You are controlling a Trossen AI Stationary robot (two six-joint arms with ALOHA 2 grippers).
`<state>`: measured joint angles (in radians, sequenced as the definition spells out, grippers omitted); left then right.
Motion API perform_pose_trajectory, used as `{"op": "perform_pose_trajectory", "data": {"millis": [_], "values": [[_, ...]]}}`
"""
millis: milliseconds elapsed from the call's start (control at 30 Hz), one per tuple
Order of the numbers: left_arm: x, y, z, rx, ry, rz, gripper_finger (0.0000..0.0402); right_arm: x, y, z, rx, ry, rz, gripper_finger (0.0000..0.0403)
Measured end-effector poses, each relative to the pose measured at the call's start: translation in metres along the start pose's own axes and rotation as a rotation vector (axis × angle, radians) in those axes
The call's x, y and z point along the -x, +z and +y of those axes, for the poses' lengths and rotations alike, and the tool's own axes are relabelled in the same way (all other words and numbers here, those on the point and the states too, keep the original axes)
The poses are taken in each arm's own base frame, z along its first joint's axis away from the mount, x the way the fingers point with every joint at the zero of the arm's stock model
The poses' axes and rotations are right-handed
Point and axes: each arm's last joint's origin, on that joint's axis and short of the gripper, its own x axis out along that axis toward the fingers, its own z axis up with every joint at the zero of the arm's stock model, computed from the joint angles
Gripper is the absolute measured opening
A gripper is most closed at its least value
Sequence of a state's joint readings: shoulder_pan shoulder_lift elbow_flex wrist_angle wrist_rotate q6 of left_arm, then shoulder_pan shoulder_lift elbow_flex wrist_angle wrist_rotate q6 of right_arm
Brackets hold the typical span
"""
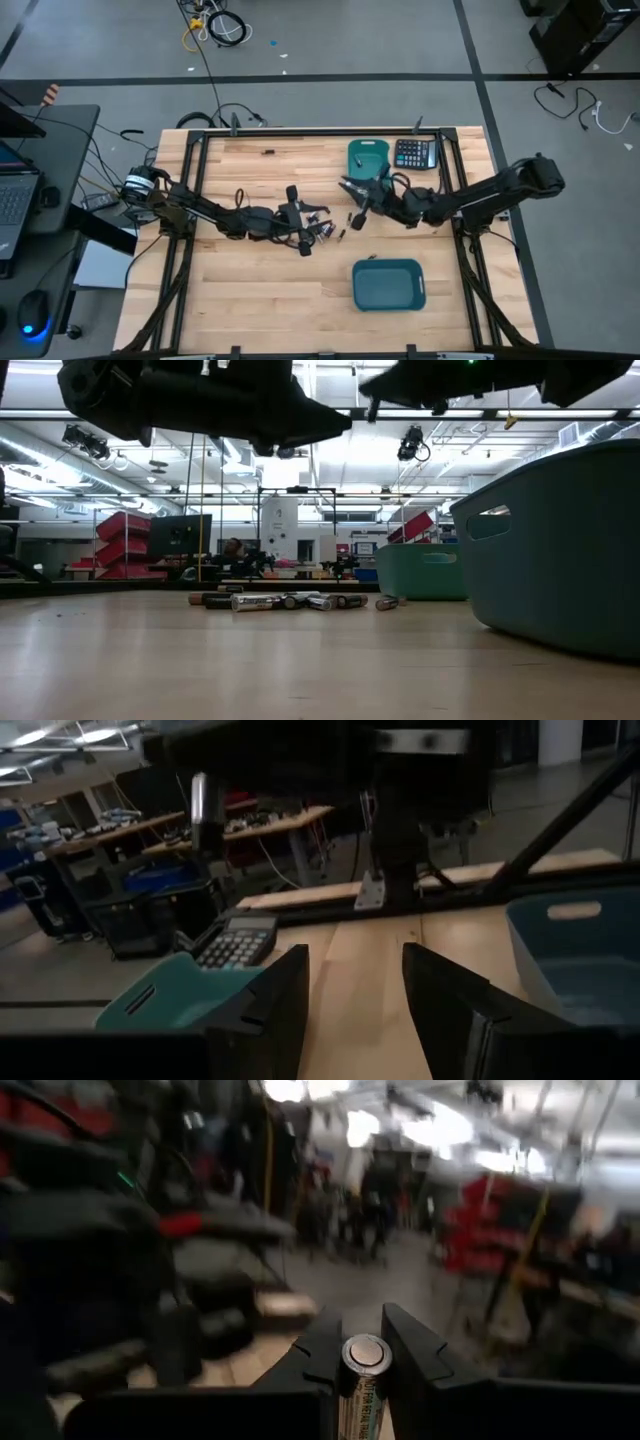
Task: Sort batteries
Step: Put the silver battery into the green bin
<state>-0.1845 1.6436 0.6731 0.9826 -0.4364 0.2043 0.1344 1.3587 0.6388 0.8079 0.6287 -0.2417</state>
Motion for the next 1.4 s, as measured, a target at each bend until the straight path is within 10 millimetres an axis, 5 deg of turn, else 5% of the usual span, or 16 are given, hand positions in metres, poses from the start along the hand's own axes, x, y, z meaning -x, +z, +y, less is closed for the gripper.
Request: {"op": "perform_pose_trajectory", "data": {"millis": [500, 933, 1400], "values": [[0.0, -0.002, 0.0, -0.003, 0.032, 0.028, 0.0163, 0.007, -0.054, -0.08, -0.137, -0.071, 0.657, 0.0045], [0.0, -0.003, 0.0, 0.037, 0.034, 0.038, 0.0163, 0.004, -0.08, -0.107, -0.212, -0.08, 0.851, 0.0048], [0.0, -0.005, 0.0, 0.053, 0.032, 0.059, 0.0163, 0.005, -0.082, -0.108, -0.235, -0.097, 0.872, 0.0065]]}}
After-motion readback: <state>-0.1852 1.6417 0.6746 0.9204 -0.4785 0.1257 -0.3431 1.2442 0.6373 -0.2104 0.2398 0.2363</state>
